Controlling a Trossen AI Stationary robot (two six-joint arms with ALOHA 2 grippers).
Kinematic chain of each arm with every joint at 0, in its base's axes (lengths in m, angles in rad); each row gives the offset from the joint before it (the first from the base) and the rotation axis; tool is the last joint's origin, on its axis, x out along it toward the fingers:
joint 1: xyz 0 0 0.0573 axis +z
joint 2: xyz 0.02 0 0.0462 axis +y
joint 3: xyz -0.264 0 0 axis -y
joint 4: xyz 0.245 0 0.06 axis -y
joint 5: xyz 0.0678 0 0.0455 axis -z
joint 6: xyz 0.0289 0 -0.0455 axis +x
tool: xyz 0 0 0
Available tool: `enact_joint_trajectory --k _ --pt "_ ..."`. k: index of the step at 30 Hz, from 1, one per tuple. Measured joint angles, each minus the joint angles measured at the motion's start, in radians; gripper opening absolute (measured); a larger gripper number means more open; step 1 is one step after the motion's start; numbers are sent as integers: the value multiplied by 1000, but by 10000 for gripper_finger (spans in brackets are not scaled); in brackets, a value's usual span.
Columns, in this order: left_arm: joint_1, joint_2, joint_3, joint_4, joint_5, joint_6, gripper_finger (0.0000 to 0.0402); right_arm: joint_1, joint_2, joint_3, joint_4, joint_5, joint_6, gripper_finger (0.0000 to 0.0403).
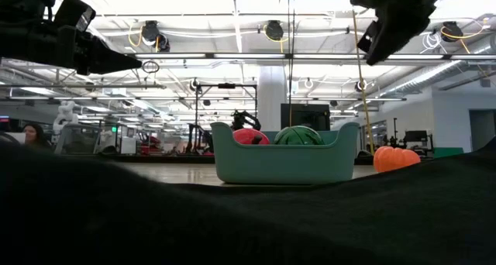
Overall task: Pick and placing Produce into tupperware
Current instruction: Put the orange pumpkin into the blue bin
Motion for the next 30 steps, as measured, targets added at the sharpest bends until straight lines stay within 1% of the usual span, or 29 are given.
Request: enact_joint_trajectory --k 5,7,8,14,22,24,26,28,30 --pt "0 0 0 -3 0 0 21 -1 66 22 -91 -12 49 17" --pt "0 0 0 -4 0 0 21 -1 91 32 -116 -44 66 17" --pt "0 0 0 -6 0 0 21 -1 103 40 -121 -58 71 17" --pt "0 0 0 -8 0 0 21 -1 156 83 -144 -59 86 17" --pt "0 1 0 -9 -1 3 21 -1 201 91 -143 -59 79 19" --pt "0 1 0 -11 -1 3 21 -1 218 91 -161 -60 93 30" --pt "0 1 0 -20 -1 5 21 -1 234 91 -165 -61 113 52" --pt "0 1 0 -24 -1 5 21 -1 249 91 -163 -61 128 84" --pt "0 1 0 -24 -1 5 21 0 262 90 -164 -62 128 124"
